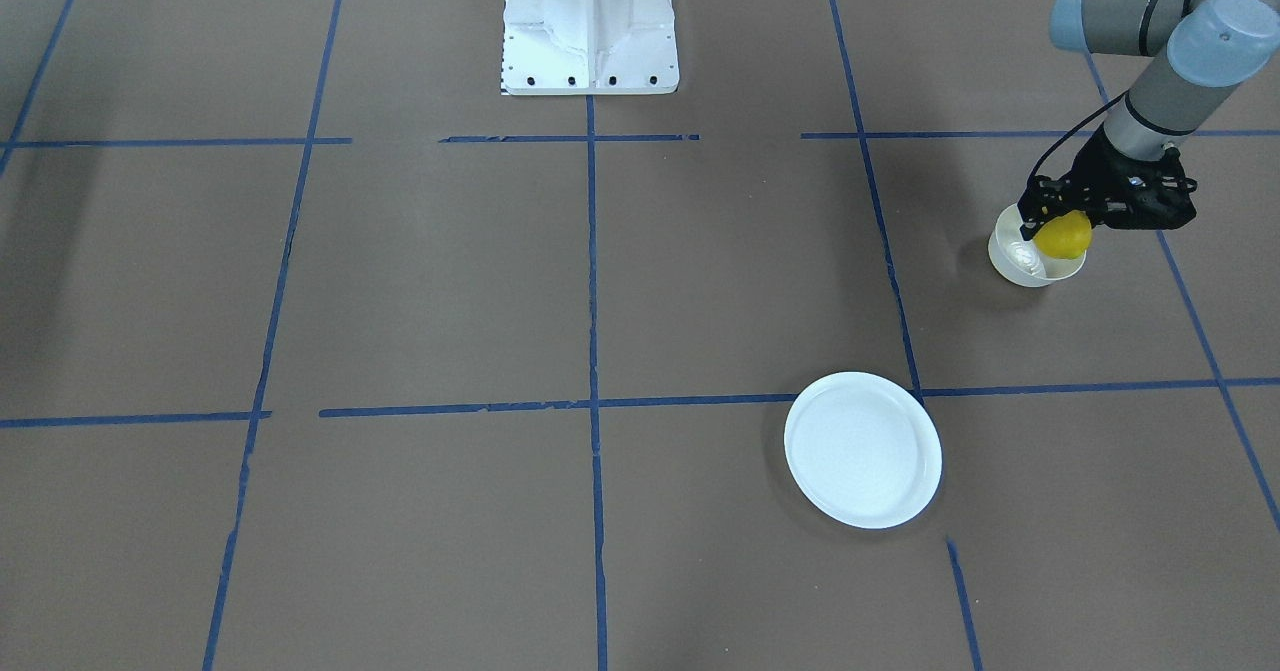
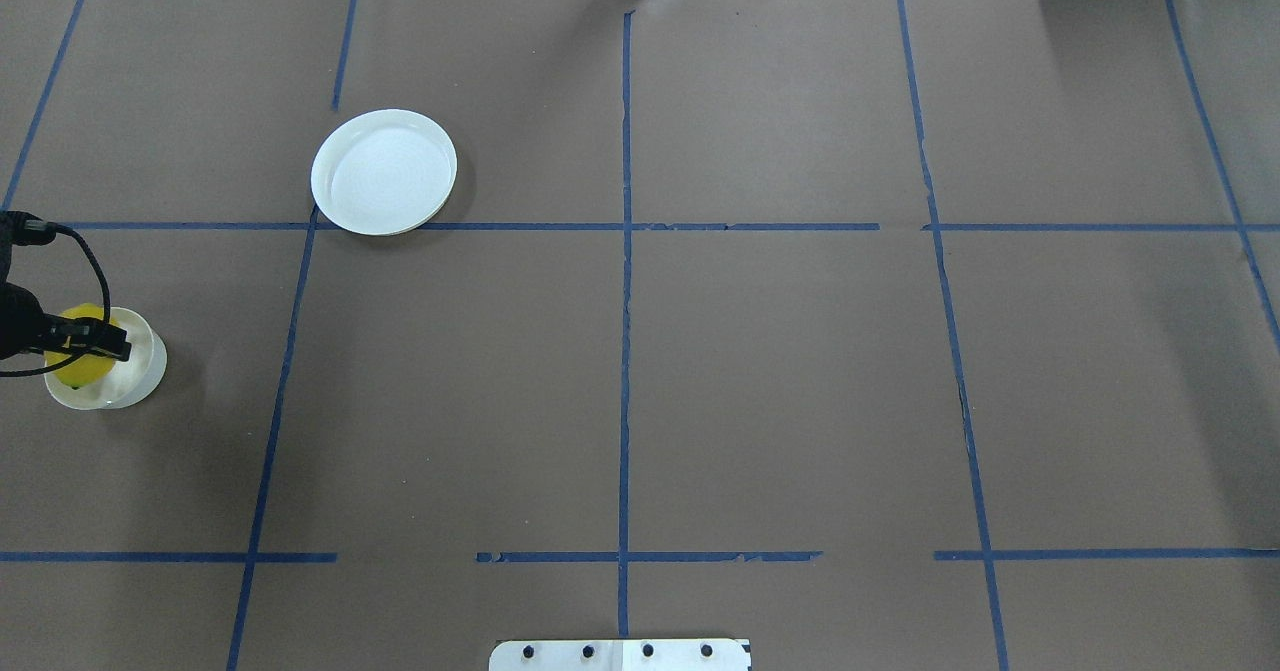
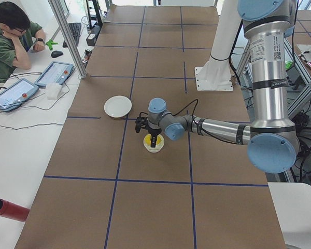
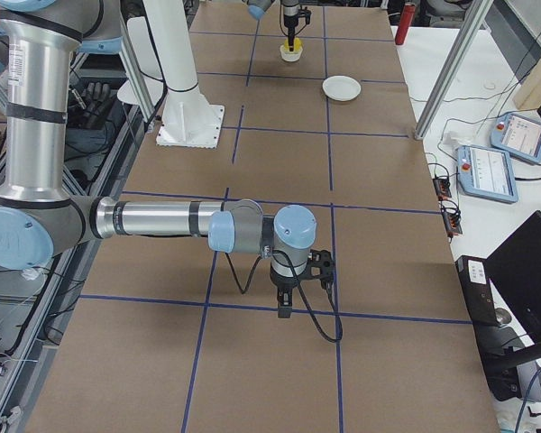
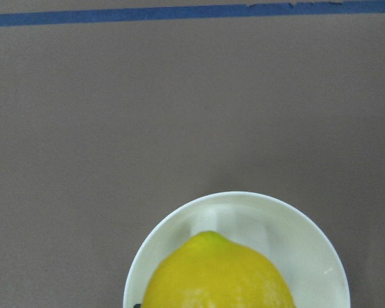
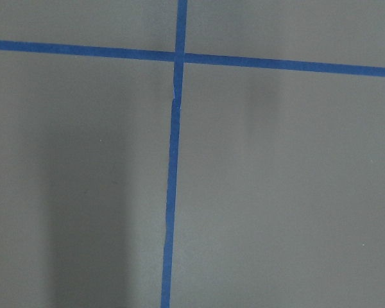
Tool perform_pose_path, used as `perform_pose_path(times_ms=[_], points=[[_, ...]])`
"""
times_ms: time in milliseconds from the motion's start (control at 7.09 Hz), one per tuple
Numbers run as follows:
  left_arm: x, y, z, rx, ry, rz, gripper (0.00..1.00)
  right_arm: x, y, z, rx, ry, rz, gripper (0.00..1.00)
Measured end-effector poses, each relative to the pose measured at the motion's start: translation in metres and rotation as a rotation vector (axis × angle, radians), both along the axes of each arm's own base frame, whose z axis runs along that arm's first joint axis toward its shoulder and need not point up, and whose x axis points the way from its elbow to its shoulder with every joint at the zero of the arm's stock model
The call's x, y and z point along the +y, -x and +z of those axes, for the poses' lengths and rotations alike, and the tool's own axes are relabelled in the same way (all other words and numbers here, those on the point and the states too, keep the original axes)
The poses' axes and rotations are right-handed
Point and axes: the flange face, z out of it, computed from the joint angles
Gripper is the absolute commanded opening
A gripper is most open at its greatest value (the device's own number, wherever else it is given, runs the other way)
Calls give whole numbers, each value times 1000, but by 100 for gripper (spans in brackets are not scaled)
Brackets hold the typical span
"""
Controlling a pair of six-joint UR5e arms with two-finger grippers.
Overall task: Move lemon from plate to bowl
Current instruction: 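Lower the lemon into the bowl and open the left gripper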
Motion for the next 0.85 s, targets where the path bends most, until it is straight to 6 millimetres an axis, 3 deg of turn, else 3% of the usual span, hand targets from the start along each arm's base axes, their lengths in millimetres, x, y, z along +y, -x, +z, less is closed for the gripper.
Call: perform_pose_path(times_ms=[564,705,846], points=[[0,-2,-7,24,-6,40,99,0,0,0,0,0,0,100],[1,7,-12,35,-33,73,99,0,0,0,0,0,0,100],[-7,32,-14,18,-77,92,99,0,0,0,0,0,0,100]])
